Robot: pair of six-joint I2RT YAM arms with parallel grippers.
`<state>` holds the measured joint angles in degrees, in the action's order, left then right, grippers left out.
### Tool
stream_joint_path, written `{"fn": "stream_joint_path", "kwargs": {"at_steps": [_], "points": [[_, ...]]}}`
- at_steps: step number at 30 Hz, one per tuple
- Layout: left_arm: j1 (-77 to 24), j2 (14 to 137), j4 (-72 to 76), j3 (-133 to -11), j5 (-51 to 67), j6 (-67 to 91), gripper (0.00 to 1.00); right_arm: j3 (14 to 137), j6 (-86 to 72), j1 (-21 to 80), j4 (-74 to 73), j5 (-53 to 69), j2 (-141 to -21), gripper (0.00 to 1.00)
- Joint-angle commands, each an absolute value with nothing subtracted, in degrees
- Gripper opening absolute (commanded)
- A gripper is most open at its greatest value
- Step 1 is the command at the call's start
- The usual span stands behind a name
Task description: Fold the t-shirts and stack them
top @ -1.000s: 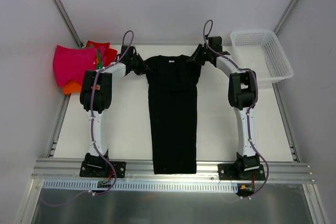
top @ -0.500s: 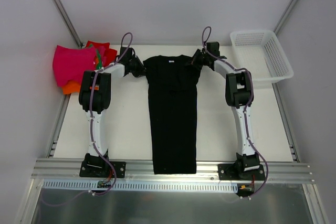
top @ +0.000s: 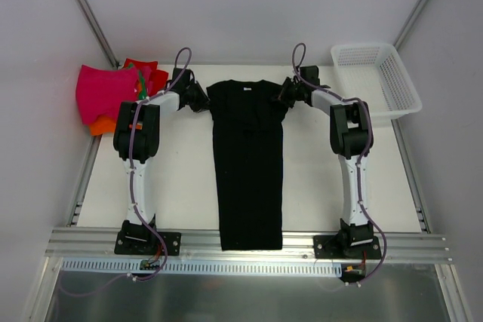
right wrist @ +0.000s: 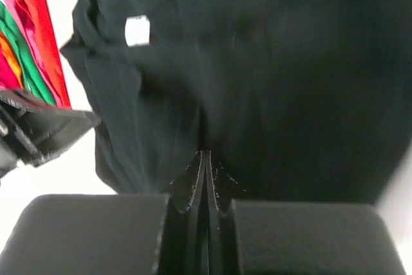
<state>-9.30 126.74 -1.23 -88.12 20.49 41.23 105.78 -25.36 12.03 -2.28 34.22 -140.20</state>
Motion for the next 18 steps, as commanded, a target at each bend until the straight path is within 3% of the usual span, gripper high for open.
{"fn": "stream_joint_path", "kwargs": {"at_steps": [1, 7, 18], "points": [[-9.0, 126.4, -1.6, -88.0, 21.4, 40.3, 0.0, 101.3, -21.7, 12.1, -3.4, 32.0, -129.5, 0.0], [-9.0, 126.6, -1.1, -87.5, 21.5, 40.4, 0.0, 96.5, -18.6, 12.0, -5.8, 28.3, -121.5, 0.0], [-9.0, 126.5, -1.0, -86.7, 21.8, 40.1, 0.0, 97.6, -18.6, 12.1, -7.2, 27.4, -124.1, 0.0]]}}
